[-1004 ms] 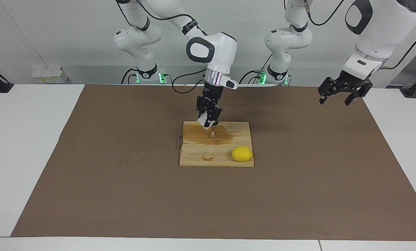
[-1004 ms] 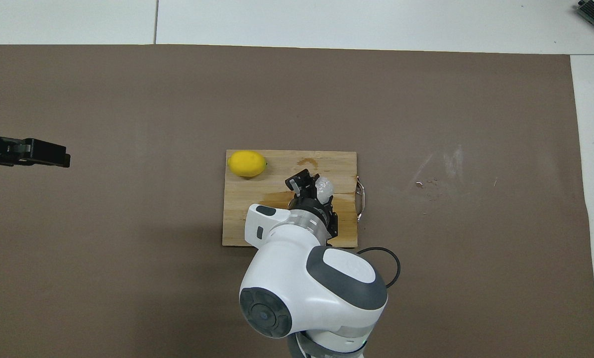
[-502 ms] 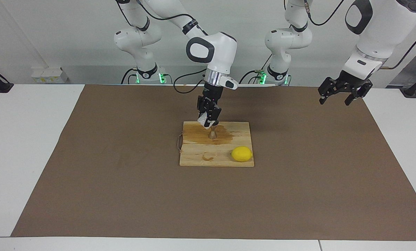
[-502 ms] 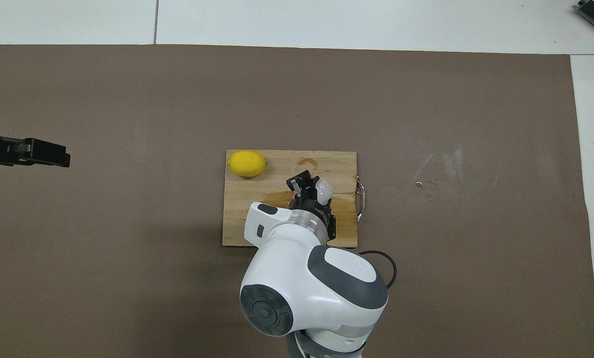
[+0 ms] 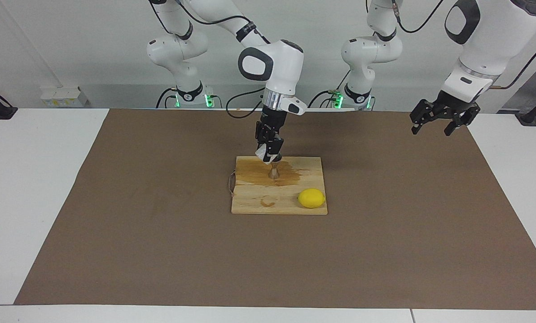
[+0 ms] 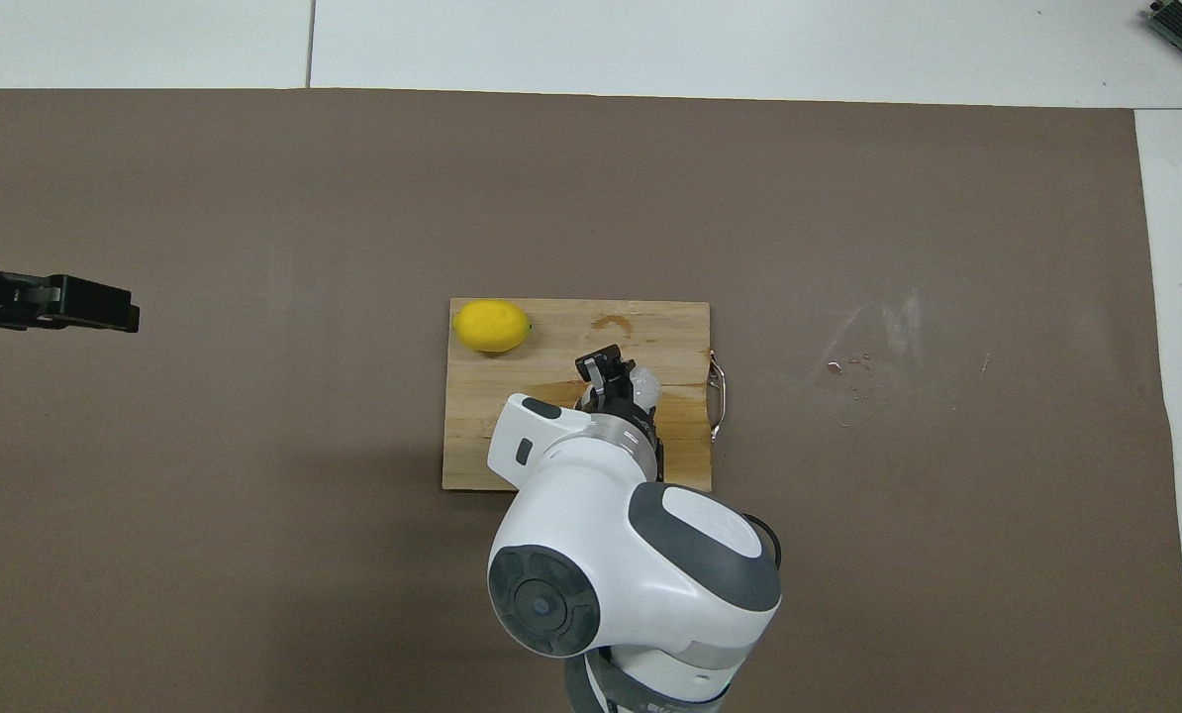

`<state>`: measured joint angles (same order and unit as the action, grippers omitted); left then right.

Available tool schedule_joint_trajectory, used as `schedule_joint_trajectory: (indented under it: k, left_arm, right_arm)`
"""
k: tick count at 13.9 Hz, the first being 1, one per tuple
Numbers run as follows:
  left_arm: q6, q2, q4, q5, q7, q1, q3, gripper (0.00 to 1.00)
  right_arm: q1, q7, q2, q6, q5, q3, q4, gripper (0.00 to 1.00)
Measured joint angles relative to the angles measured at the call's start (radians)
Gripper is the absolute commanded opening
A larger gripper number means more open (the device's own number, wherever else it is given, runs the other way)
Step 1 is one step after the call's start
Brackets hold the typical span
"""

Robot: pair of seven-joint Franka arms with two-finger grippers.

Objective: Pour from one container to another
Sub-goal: 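Carry the clear cup back beside the board with the right gripper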

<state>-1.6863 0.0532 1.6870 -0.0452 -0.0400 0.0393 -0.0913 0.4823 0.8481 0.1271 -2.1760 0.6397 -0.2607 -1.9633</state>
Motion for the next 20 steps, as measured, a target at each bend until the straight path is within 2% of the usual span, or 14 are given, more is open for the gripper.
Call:
schedule_joint_trajectory:
  k: [9, 16, 20]
  left_arm:
    - [0.000, 0.000, 0.000, 0.000, 0.000, 0.000, 0.000, 1.00]
    - [0.000, 0.000, 0.000, 0.000, 0.000, 0.001, 0.001, 1.00]
    - [-0.001, 0.000, 0.000, 0.000, 0.000, 0.002, 0.002, 1.00]
  right_arm:
    - [-0.083, 0.052, -0.025, 0.011, -0.241, 0.002, 0.000, 0.00]
    - [-0.282, 0.375, -0.029, 0.041, -0.588, 0.006, -0.017, 0.00]
    - [-0.386, 0.449, -0.029, 0.042, -0.718, 0.007, -0.057, 0.00]
